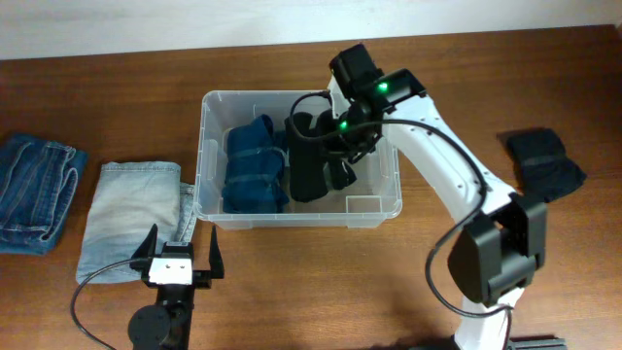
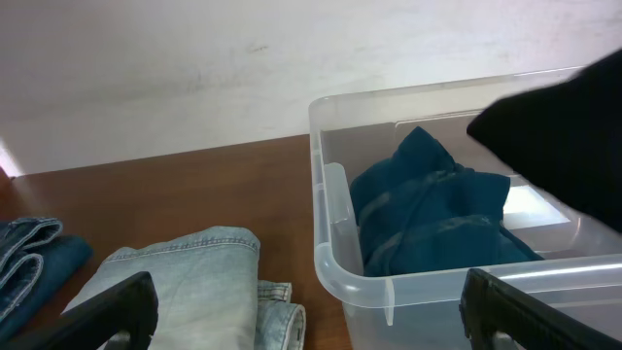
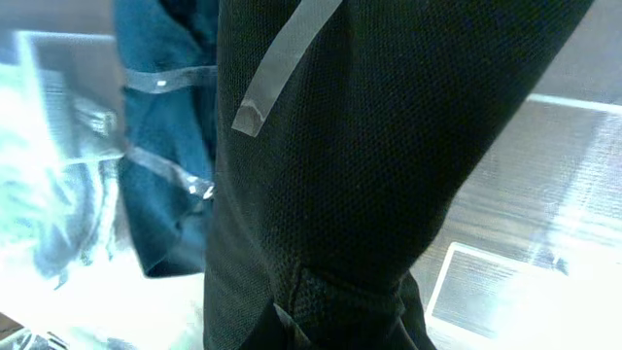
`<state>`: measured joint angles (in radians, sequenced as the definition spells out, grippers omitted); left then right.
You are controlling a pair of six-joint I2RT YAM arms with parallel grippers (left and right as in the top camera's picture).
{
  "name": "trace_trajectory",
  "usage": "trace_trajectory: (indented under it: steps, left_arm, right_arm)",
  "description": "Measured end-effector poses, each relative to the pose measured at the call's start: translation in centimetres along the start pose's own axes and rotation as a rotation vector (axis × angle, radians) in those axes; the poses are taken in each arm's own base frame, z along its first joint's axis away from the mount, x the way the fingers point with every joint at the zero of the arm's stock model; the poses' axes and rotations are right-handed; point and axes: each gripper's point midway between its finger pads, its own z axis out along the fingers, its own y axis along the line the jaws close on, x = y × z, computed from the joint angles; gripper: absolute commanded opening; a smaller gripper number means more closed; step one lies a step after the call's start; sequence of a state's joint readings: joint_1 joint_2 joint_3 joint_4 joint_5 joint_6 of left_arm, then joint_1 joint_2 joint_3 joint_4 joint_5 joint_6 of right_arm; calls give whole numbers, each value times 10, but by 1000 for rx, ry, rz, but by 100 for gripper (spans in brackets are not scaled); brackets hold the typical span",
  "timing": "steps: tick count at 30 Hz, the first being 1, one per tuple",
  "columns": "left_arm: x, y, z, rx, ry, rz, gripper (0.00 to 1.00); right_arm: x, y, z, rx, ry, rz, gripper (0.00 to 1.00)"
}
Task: Pack container
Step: 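Lift the black garment and carry it into the bin beside the teal one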
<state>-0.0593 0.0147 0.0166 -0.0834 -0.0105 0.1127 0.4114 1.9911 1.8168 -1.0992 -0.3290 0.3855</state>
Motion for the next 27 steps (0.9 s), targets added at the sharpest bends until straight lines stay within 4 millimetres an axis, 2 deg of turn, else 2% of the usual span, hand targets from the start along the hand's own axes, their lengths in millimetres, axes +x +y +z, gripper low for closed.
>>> trace_trajectory:
  steps: [5,11,17,27]
  left_arm:
    - [0,0,0,0,0,0,99]
    - [0,0,0,0,0,0,99]
    - [0,0,0,0,0,0,99]
    - [0,0,0,0,0,0,99]
  right_arm:
    - [-5,1,13,-3,-2,7,4]
    - [-6,11,17,-14,-16,29,4]
    - [-7,10,20,8,-32,86,4]
    - [-4,9,45,16,-54,88,4]
